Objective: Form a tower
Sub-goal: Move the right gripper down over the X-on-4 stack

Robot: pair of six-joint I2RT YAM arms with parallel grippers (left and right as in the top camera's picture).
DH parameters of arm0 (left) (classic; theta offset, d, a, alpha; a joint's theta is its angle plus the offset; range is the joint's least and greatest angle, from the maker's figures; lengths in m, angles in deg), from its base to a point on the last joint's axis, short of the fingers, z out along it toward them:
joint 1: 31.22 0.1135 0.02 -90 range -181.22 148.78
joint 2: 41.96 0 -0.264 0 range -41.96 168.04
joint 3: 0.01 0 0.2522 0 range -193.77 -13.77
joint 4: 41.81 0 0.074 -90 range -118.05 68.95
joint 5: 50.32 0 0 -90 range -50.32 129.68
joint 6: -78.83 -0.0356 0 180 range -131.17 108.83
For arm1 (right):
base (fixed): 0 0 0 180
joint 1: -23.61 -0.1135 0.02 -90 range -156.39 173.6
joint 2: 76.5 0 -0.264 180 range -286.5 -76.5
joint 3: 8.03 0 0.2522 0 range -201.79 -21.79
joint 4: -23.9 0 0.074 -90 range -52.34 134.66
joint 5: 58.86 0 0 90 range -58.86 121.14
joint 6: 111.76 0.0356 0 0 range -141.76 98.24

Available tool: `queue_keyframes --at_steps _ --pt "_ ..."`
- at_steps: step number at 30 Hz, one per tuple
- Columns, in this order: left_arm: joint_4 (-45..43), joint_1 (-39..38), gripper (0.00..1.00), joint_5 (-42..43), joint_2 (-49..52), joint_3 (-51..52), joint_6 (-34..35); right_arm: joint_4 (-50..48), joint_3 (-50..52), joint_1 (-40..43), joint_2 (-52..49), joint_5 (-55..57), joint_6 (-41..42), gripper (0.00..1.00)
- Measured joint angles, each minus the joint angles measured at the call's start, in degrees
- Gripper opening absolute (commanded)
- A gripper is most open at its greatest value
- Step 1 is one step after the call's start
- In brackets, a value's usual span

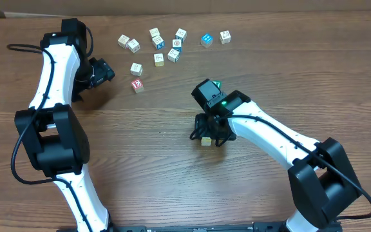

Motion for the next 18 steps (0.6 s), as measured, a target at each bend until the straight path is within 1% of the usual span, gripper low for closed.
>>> queue_keyframes --at_steps 1,3,7,15,17,18 --pt "0.00 0.00 0.99 0.00 0.00 0.00 0.02 -0.07 0.00 -0.02 0.00 -0.04 -0.15 0.56" --pt "-0.02 0.00 1.00 0.00 0.00 0.00 0.00 -0.42 0.00 0.00 0.00 -0.09 0.00 0.49" --pt "0.00 0.00 1.00 0.00 0.00 0.00 0.00 -0.46 0.00 -0.02 0.00 -0.20 0.42 0.42" --pt "0.00 0.00 1.00 0.00 0.00 0.00 0.00 -1.40 0.00 -0.74 0.00 -0.22 0.48 0.41" --pt "-0.02 0.00 1.00 0.00 0.00 0.00 0.02 -1.51 0.00 -0.96 0.00 -0.26 0.44 0.38" --pt "0.00 0.00 1.00 0.00 0.00 0.00 0.00 -1.51 0.00 -1.07 0.00 -0.24 0.42 0.38"
